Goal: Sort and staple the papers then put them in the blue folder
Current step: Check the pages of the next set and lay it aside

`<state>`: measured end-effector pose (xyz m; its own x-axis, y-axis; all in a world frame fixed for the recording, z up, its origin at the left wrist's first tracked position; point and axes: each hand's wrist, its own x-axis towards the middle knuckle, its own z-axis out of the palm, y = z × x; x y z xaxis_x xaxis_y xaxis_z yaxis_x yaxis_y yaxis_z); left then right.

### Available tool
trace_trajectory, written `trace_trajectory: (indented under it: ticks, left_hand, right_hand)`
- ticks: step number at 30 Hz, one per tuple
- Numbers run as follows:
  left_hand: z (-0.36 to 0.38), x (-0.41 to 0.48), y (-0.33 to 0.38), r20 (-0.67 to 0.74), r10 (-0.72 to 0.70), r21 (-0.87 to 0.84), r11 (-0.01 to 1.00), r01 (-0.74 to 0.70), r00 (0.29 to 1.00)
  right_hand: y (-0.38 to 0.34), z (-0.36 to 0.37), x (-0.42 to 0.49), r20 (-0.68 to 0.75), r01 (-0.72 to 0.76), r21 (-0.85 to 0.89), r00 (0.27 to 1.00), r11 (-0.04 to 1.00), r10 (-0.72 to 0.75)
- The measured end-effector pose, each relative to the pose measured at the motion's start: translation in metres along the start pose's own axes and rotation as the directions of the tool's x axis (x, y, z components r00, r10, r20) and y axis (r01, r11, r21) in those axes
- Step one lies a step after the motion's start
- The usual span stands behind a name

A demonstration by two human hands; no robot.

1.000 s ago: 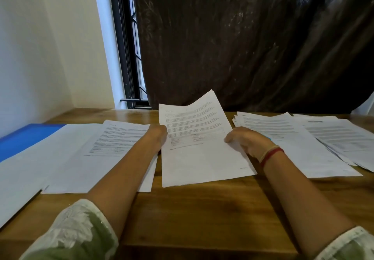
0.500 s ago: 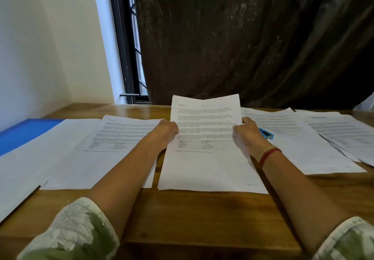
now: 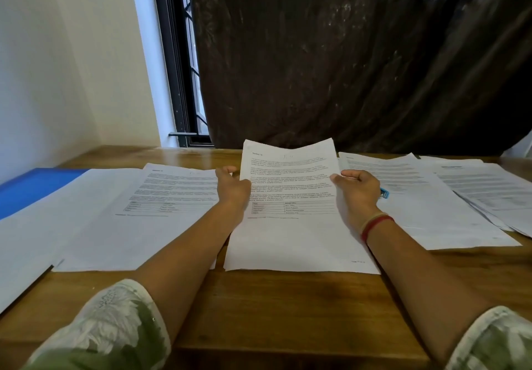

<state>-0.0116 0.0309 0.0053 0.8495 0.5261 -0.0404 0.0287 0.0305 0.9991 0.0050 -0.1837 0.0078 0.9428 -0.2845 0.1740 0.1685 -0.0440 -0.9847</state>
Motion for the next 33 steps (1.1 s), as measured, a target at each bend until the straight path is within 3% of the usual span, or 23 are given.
trace_trajectory:
  ticks: [4,16,19,23,28,33]
  left_hand:
    - [0.004,-0.002,-0.002,-0.024,0.067,0.060,0.996,-0.066,0.997]
    - [0.004,-0.001,-0.003,0.047,0.069,-0.033,0.997,-0.067,0.996]
    - [0.003,-0.002,-0.001,0.051,0.068,-0.028,0.997,-0.066,0.996]
    - [0.002,-0.003,0.001,0.068,0.058,-0.042,0.998,-0.056,0.996]
    - [0.000,-0.003,0.002,0.085,0.073,-0.107,0.992,-0.064,0.994]
    - [-0.001,-0.001,0.002,0.094,0.148,-0.020,0.989,-0.146,0.985]
  right_hand:
    - [0.001,-0.001,0.001,-0.013,0.000,-0.075,1.000,0.997,-0.001]
    - [-0.009,0.003,0.003,0.047,0.038,-0.147,0.998,0.988,-0.032]
    - [-0.012,0.003,0.000,0.113,-0.068,-0.050,0.991,0.996,0.073]
    - [-0.015,0.005,0.000,0.214,-0.148,-0.102,0.962,0.984,0.167]
    - [-0.027,0.004,0.000,0.159,-0.321,-0.048,0.932,0.946,0.325]
    - [-0.032,0.000,-0.007,0.206,-0.390,0.072,0.906,0.918,0.369]
